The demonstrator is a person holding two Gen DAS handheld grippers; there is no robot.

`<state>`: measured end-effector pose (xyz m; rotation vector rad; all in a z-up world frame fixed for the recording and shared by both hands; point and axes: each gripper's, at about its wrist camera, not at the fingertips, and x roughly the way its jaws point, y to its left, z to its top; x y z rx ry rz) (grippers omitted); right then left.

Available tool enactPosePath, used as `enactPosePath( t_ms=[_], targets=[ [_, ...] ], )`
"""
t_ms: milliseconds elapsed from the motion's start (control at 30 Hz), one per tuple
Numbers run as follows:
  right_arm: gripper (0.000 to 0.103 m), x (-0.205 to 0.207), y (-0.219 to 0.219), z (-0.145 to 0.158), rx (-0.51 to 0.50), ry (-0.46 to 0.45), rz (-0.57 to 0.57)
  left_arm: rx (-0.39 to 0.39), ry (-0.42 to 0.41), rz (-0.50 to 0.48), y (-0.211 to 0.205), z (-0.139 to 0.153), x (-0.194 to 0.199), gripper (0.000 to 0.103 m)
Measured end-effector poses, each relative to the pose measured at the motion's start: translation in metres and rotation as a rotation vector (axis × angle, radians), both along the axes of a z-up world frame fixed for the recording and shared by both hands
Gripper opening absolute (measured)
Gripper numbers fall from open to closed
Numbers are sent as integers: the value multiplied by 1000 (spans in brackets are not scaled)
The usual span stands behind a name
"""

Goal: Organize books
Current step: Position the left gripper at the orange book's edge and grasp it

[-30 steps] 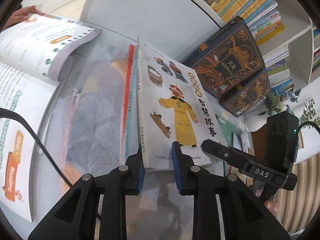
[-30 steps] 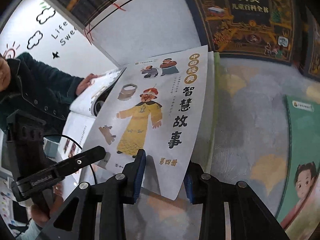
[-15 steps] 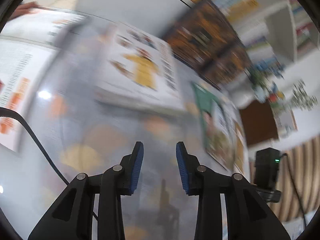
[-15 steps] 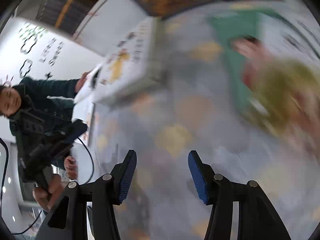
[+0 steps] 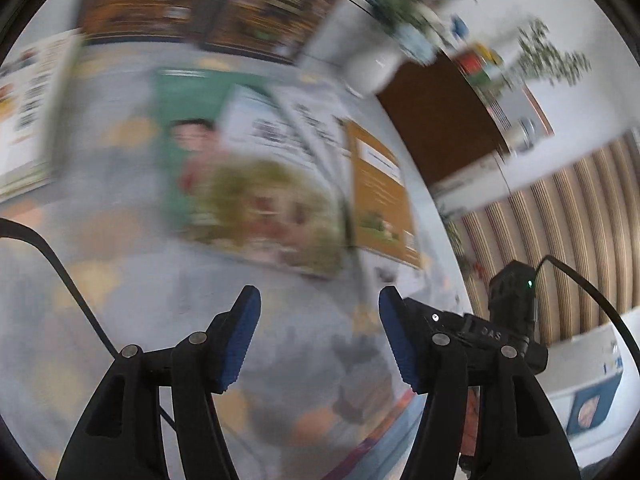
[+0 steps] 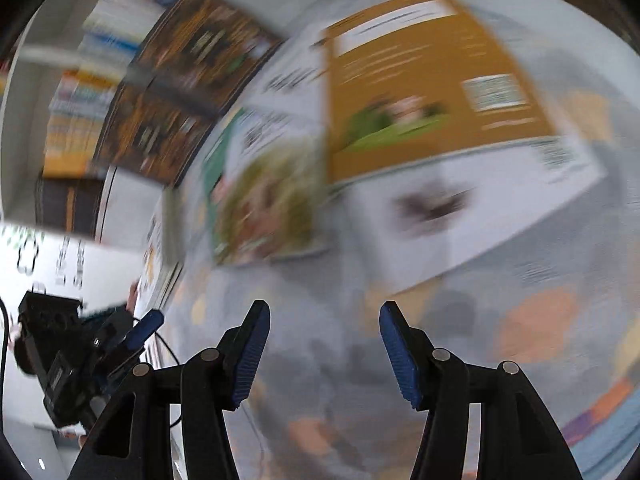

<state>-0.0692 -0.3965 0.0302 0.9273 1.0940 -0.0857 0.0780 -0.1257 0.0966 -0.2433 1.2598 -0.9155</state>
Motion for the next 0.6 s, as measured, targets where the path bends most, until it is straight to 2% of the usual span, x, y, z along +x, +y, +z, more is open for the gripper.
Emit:
enactPosePath(
  t_ms=[133, 267, 367, 500, 600],
  targets=[
    [55, -14, -56, -3, 4, 21, -85, 22, 20, -51, -71, -6, -1, 60],
    [55, -6, -106, -7, -9, 20, -142, 54, -3, -59, -119, -13, 4, 60],
    [55, 10, -133, -9, -48, 20, -130, 65, -10, -55, -145, -17, 16, 60],
    [55, 33, -151, -18, -95, 35, -87, 63, -15, -2, -163, -23, 35, 60],
    [55, 43, -161, -22, -136, 39, -61, 59, -4, 0, -177, -28, 46, 60]
  ],
)
